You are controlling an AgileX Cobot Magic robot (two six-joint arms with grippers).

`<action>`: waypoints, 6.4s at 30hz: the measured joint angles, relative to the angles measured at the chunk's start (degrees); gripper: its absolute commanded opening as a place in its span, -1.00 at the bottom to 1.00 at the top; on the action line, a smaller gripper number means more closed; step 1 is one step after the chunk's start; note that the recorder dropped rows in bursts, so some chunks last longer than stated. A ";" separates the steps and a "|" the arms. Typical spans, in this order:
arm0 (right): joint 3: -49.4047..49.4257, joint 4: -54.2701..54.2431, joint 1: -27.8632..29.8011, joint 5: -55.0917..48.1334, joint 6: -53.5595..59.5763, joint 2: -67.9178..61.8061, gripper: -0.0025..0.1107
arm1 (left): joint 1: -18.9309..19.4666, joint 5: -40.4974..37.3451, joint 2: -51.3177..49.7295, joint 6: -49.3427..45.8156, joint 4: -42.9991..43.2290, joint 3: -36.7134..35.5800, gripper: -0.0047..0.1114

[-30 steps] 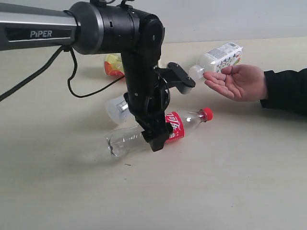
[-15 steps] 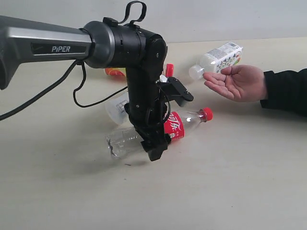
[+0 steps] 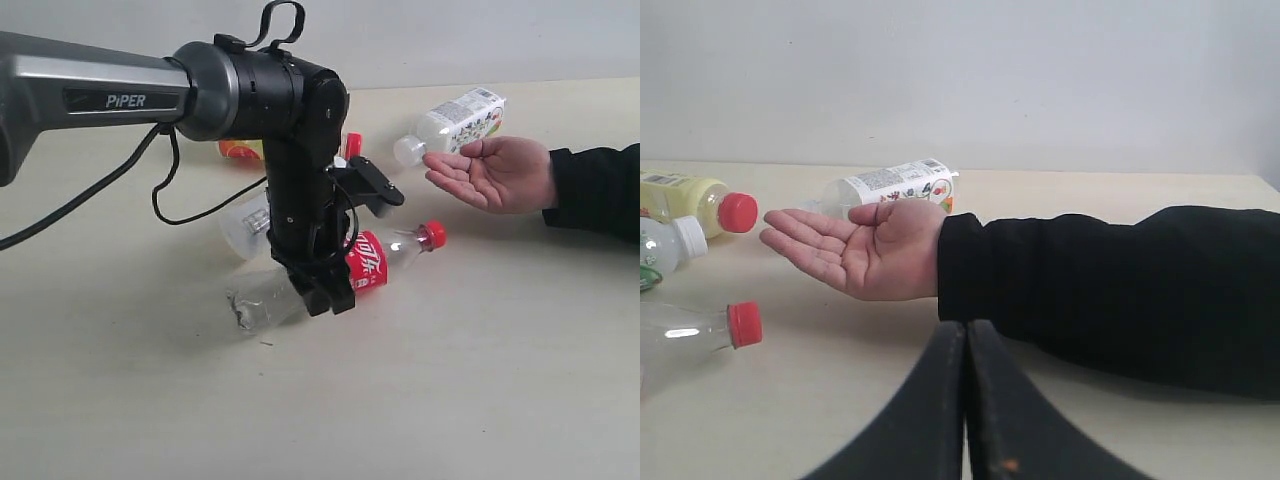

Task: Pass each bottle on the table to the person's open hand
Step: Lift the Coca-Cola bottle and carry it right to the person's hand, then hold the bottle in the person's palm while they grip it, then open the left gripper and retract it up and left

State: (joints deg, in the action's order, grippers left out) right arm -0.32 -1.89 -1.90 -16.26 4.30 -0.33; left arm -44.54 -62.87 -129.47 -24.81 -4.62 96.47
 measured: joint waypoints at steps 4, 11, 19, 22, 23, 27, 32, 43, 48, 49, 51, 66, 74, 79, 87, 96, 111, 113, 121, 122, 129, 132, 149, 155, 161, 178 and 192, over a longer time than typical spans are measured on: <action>0.00 0.00 0.00 0.00 0.00 0.00 -0.96 | 0.00 0.00 0.40 4.70 -0.11 0.00 -0.92; 0.00 0.00 0.00 0.00 0.00 0.00 -0.96 | -0.66 -0.42 5.61 20.91 -0.11 0.00 -0.92; 0.00 0.00 0.00 0.00 0.00 0.00 -0.96 | -7.92 -1.55 8.52 34.32 -0.11 5.76 -0.92; 0.00 0.00 0.00 0.00 0.00 0.00 -0.96 | -10.83 -1.66 7.73 38.33 -0.11 12.42 -0.92; 0.00 0.00 0.00 0.00 0.00 0.00 -0.96 | -11.37 -1.66 7.13 40.03 -0.11 15.24 -0.92; 0.00 0.00 0.00 0.00 0.00 0.00 -0.96 | -11.34 -1.56 3.63 47.34 0.02 25.94 -0.92; 0.00 0.00 0.00 0.00 0.00 0.00 -0.96 | -9.03 -1.45 -2.36 51.31 -4.91 37.10 -0.92; 0.00 0.00 0.00 0.00 0.00 0.00 -0.96 | -3.10 10.97 -17.34 52.00 -22.79 43.83 -0.92; 0.00 0.00 0.00 0.00 0.00 0.00 -0.96 | -0.74 12.55 -20.13 52.96 -28.23 43.83 -0.92; 0.00 0.00 0.00 0.00 0.00 0.00 -0.96 | -0.61 12.65 -20.27 53.10 -28.23 43.83 -0.92; 0.00 0.00 0.00 0.00 0.00 0.00 -0.96 | -0.25 13.31 -20.37 53.67 -28.23 43.83 -0.92; 0.00 0.00 0.00 0.00 0.00 0.00 -0.96 | -0.11 14.05 -20.49 56.96 -16.59 43.83 -0.92; 0.00 0.00 0.00 0.00 0.00 0.00 -0.96 | -1.35 19.71 -22.59 56.83 -17.67 43.93 -0.92; 0.00 0.00 0.00 0.00 0.00 0.00 -0.96 | -1.58 21.40 -23.41 56.83 -18.48 43.93 -0.76; 0.00 0.00 0.00 0.00 0.00 0.00 -0.96 | -1.58 22.11 -23.53 56.83 -19.46 43.93 -0.07; 0.00 0.00 0.00 0.00 0.00 0.00 -0.96 | -1.58 22.56 -23.53 56.83 -19.90 43.93 0.22; 0.00 0.00 0.00 0.00 0.00 0.00 -0.96 | -1.69 22.20 -23.53 53.50 -22.38 43.93 0.51; 0.00 0.00 0.00 0.00 0.00 0.00 -0.96 | -1.69 21.95 -23.53 52.34 -23.37 43.93 0.51; 0.00 0.00 0.00 0.00 0.00 0.00 -0.96 | -1.58 18.23 -22.71 50.73 -23.79 43.93 0.51; 0.00 0.00 0.00 0.00 0.00 0.00 -0.96 | -1.58 17.55 -22.54 50.56 -23.79 43.93 0.51; 0.00 0.00 0.00 0.00 0.00 0.00 -0.96 | -1.28 12.58 -21.77 47.65 -23.40 43.93 0.51; 0.00 0.00 0.00 0.00 0.00 0.00 -0.96 | -1.28 11.57 -21.77 46.76 -23.16 43.93 0.51; 0.00 0.00 0.00 0.00 0.00 0.00 -0.96 | 0.31 -0.95 -12.03 39.06 -21.16 43.93 0.50; 0.00 0.00 0.00 0.00 0.00 0.00 -0.96 | 0.31 -6.50 -6.33 35.87 -15.45 43.93 0.34; 0.00 0.00 0.00 0.00 0.00 0.00 -0.96 | 0.31 -6.99 -1.81 31.15 -13.49 42.86 -0.56; 0.00 0.00 0.00 0.00 0.00 0.00 -0.96 | 0.31 -7.34 8.87 24.19 -10.66 23.46 -0.91; 0.00 0.00 0.00 0.00 0.00 0.00 -0.96 | 0.31 -7.34 22.78 23.73 -0.42 7.09 -0.92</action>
State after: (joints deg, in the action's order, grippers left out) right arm -0.32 -1.89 -1.90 -16.26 4.30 -0.33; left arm -44.23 -70.21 -106.70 -1.09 -5.04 103.57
